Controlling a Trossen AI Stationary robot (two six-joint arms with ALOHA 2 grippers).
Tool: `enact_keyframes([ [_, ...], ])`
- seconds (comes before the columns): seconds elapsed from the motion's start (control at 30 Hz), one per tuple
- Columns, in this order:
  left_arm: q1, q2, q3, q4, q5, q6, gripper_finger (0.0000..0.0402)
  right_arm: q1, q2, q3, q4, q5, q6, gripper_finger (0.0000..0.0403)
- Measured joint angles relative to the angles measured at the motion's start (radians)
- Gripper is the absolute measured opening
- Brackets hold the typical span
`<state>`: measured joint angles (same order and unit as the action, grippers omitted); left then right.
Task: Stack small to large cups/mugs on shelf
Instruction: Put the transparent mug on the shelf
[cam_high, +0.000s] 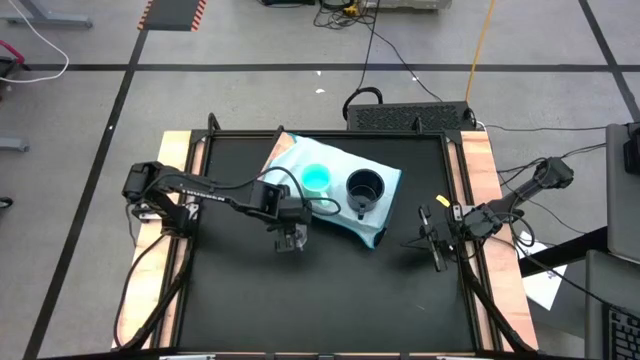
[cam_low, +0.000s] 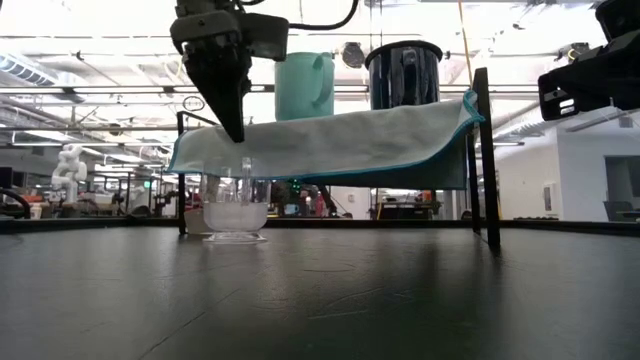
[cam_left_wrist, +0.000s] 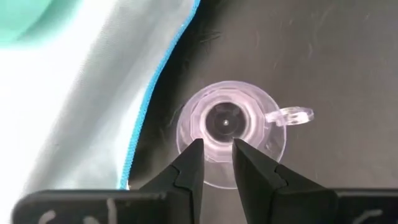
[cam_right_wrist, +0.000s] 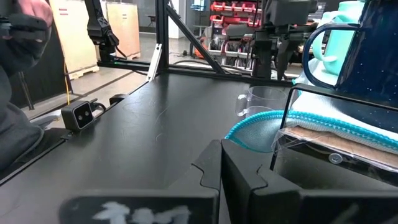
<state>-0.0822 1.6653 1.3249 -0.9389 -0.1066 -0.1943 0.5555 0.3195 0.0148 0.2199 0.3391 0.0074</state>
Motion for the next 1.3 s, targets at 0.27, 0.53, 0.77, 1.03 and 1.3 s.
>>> enact_keyframes([
  [0.27, 0.000, 0.000, -0.032, 0.000, -0.039, -0.004, 0.0086, 0.000, 0.000, 0.000, 0.000, 0.000, 0.000, 0.0000],
  [0.53, 0.000, 0.000, -0.064, 0.018, -0.071, -0.003, 0.0086, 0.000, 0.000, 0.000, 0.000, 0.000, 0.000, 0.0000],
  [0.77, 0.000, 0.000, -0.085, 0.030, -0.077, -0.002, 0.0086, 0.000, 0.000, 0.000, 0.011, 0.000, 0.000, 0.0000],
  [1.03, 0.003, 0.000, -0.085, 0.039, -0.077, 0.006, 0.0086, 0.000, 0.000, 0.000, 0.016, 0.000, 0.000, 0.0000],
  [1.3, 0.040, 0.000, -0.085, 0.056, -0.067, 0.009, 0.0086, 0.000, 0.000, 0.000, 0.016, 0.000, 0.000, 0.0000],
])
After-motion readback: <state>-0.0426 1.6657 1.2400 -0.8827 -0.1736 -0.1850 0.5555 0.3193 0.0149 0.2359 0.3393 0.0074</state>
